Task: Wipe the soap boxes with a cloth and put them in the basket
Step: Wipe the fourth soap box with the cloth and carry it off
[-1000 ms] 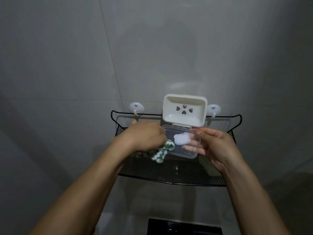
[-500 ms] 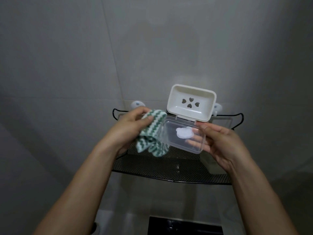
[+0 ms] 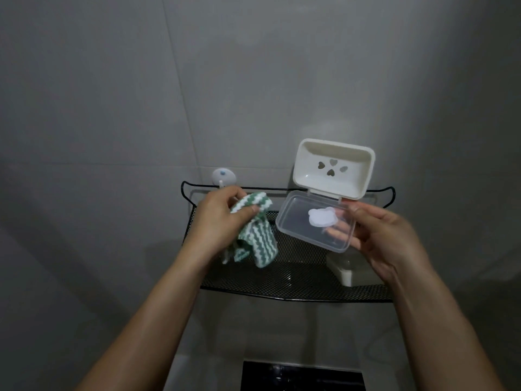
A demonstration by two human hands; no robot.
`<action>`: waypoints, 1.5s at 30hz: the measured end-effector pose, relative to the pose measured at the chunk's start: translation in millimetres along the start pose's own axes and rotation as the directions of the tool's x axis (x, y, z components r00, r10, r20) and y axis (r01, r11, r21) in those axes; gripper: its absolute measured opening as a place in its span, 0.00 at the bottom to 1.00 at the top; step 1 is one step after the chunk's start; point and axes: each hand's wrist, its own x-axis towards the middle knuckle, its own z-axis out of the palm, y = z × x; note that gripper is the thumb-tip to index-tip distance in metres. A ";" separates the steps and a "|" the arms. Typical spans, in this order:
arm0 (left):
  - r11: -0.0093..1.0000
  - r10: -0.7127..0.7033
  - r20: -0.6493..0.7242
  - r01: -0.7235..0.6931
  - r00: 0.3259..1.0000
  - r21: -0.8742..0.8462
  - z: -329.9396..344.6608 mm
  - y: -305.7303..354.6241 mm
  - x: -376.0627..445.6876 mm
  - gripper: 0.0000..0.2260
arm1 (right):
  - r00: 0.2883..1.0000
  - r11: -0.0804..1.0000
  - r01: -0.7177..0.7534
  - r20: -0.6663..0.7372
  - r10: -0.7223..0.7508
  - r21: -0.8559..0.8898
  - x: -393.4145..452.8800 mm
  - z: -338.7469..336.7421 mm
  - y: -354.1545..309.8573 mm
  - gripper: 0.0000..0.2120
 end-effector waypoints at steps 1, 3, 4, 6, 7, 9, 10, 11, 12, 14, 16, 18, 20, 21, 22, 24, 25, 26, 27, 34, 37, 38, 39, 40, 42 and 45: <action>0.999 0.031 0.013 -0.031 0.999 0.041 -1.5 -0.5 1.7 0.05 | 1.000 1.000 0.016 -0.013 -0.016 0.001 -0.3 -4.0 -3.4 0.06; 0.983 0.093 0.075 -0.104 0.993 0.151 0.8 -0.4 3.1 0.04 | 0.999 0.999 0.037 -0.034 -0.037 0.009 -1.4 -8.5 -7.5 0.06; 0.969 0.112 0.129 -0.137 0.985 0.208 4.6 0.5 2.8 0.03 | 0.998 0.999 0.044 -0.041 -0.043 0.015 -1.9 -9.2 -8.5 0.06; 0.943 0.115 0.270 -0.190 0.956 0.272 14.8 1.9 -1.2 0.04 | 0.998 0.998 0.054 -0.046 -0.052 0.024 -3.2 -7.9 -9.3 0.06; 0.930 0.105 0.359 -0.219 0.927 0.295 20.5 1.6 -3.4 0.05 | 0.997 0.998 0.057 -0.048 -0.056 0.029 -4.0 -7.0 -9.5 0.06; 0.882 0.063 0.577 -0.316 0.814 0.350 29.6 1.3 -8.0 0.09 | 0.997 0.997 0.063 -0.048 -0.061 0.036 -5.9 -4.6 -9.8 0.06; 0.858 0.031 0.676 -0.367 0.736 0.360 32.5 1.1 -9.6 0.12 | 0.997 0.997 0.065 -0.049 -0.063 0.039 -6.9 -3.3 -9.6 0.06; 0.850 0.000 0.740 -0.390 0.672 0.354 33.5 0.6 -9.7 0.13 | 0.997 0.997 0.068 -0.051 -0.066 0.040 -7.6 -2.2 -9.1 0.06; 0.867 -0.022 0.763 -0.367 0.647 0.337 32.2 0.2 -8.5 0.14 | 0.996 0.997 0.070 -0.054 -0.068 0.042 -7.8 -0.6 -8.2 0.06; 0.942 -0.035 0.716 -0.216 0.697 0.256 24.4 1.7 -5.9 0.13 | 0.995 0.996 0.075 -0.063 -0.072 0.052 -9.3 3.3 -6.4 0.06; 0.995 -0.007 0.574 -0.049 0.819 0.082 15.8 3.9 -4.5 0.09 | 0.995 0.995 0.078 -0.072 -0.073 0.064 -11.5 8.8 -3.3 0.06; 0.952 -0.078 0.474 0.206 0.877 -0.226 12.3 8.6 -6.5 0.09 | 0.995 0.994 0.075 -0.075 -0.069 0.084 -14.1 16.5 1.2 0.05; 0.733 -0.196 0.473 0.448 0.859 -0.511 14.1 15.7 -8.9 0.09 | 0.996 0.993 0.065 -0.061 -0.059 0.099 -16.4 25.5 7.4 0.04; 0.637 -0.233 0.477 0.504 0.848 -0.583 15.1 18.5 -9.0 0.08 | 0.997 0.993 0.058 -0.052 -0.053 0.099 -17.6 30.0 10.7 0.04; 0.567 -0.255 0.481 0.532 0.839 -0.629 16.0 20.0 -8.6 0.07 | 0.998 0.994 0.052 -0.045 -0.048 0.093 -18.5 34.5 13.7 0.04; 0.482 -0.261 0.487 0.550 0.834 -0.683 13.8 22.0 -7.5 0.06 | 0.999 0.996 0.045 -0.024 -0.043 0.077 -20.5 41.2 19.4 0.04; 0.468 -0.258 0.486 0.548 0.835 -0.693 11.3 22.2 -6.5 0.05 | 0.999 0.997 0.037 -0.008 -0.037 0.070 -21.5 42.8 21.9 0.04; 0.472 -0.256 0.480 0.542 0.839 -0.695 8.2 21.6 -5.1 0.05 | 1.000 0.998 0.023 0.011 -0.024 0.062 -23.1 43.4 24.0 0.04; 0.492 -0.257 0.469 0.532 0.845 -0.689 4.1 21.2 -3.2 0.06 | 1.000 0.999 0.002 0.029 -0.004 0.051 -24.9 43.2 25.5 0.04; 0.737 -0.273 0.299 0.399 0.914 -0.546 -37.3 13.0 22.8 0.06 | 0.998 0.996 -0.064 -0.010 0.064 -0.060 -40.0 27.8 23.8 0.25; 0.806 -0.250 0.304 0.372 0.919 -0.460 -53.3 13.3 28.2 0.09 | 0.999 0.991 -0.027 0.020 0.030 -0.129 -42.4 28.3 19.2 0.28; 0.830 -0.234 0.320 0.360 0.918 -0.426 -57.5 14.0 29.8 0.10 | 0.999 0.988 -0.018 0.035 0.024 -0.150 -42.7 30.6 17.3 0.25; 0.851 -0.216 0.336 0.345 0.917 -0.395 -61.3 15.0 31.3 0.11 | 0.998 0.985 -0.013 0.051 0.022 -0.172 -42.6 33.6 15.7 0.21; 0.867 -0.197 0.351 0.330 0.915 -0.373 -64.1 16.3 32.9 0.11 | 0.997 0.981 -0.012 0.070 0.027 -0.195 -42.0 36.8 14.6 0.18; 0.887 -0.170 0.373 0.307 0.912 -0.346 -67.8 19.8 34.8 0.12 | 0.993 0.972 -0.014 0.107 0.041 -0.234 -40.3 42.5 14.1 0.11; 0.898 -0.162 0.357 0.288 0.920 -0.332 -70.2 22.4 35.8 0.13 | 0.992 0.965 -0.004 0.120 0.037 -0.264 -35.8 49.0 15.1 0.02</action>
